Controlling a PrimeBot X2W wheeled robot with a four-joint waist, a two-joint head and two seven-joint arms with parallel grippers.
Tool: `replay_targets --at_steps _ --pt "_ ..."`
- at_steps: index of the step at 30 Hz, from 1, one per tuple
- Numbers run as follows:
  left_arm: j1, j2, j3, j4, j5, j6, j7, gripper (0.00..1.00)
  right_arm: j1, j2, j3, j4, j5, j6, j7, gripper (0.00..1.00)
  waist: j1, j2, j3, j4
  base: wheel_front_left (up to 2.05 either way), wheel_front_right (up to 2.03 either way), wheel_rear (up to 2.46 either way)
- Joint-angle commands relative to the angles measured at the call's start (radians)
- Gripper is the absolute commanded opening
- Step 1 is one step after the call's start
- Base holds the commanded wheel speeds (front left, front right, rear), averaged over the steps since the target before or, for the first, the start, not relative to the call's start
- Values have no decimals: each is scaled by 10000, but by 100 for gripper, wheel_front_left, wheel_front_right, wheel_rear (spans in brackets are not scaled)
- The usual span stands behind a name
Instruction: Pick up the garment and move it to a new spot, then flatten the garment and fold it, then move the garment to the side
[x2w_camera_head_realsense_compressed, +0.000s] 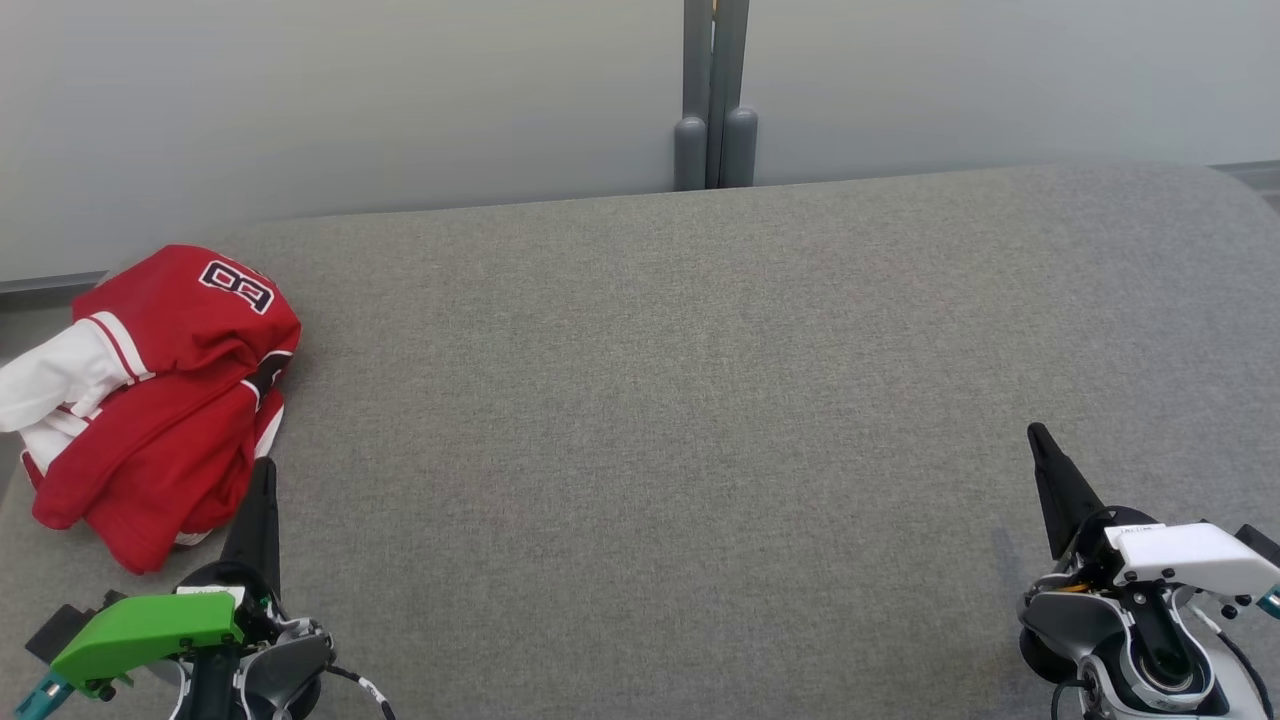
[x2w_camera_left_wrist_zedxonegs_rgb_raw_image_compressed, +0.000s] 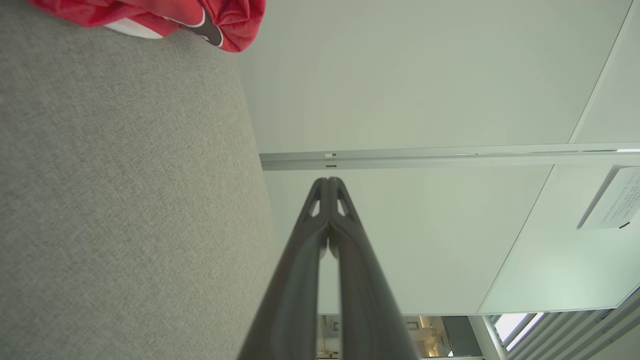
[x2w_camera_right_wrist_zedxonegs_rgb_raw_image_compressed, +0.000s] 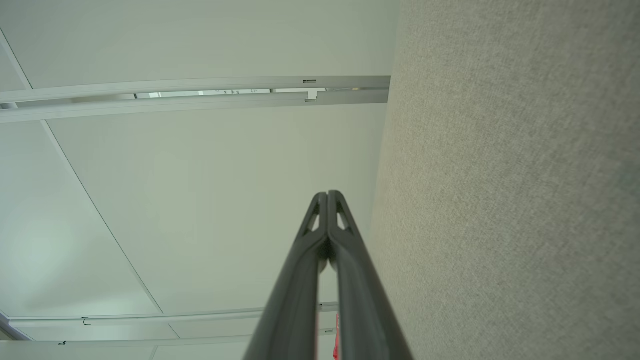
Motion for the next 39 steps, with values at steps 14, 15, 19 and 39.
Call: replay_targets --at_steps 14,15,19,39 --pt "121 -36 -33 139 28 13 -62 100 122 48 37 87 -43 -2 -26 100 0 0 4 0 0 0 0" --pt "131 -32 -53 118 67 12 -116 100 136 39 65 39 -80 -2 -54 100 0 0 6 0 0 0 0" --pt "160 30 -166 86 437 10 -335 100 192 -73 261 -113 -341 -1 -293 100 0 0 16 -1 0 0 0" --pt "296 15 -259 -65 4513 -1 -1175 100 285 -444 822 -267 -3807 0 -1246 100 0 0 54 -12 0 0 0"
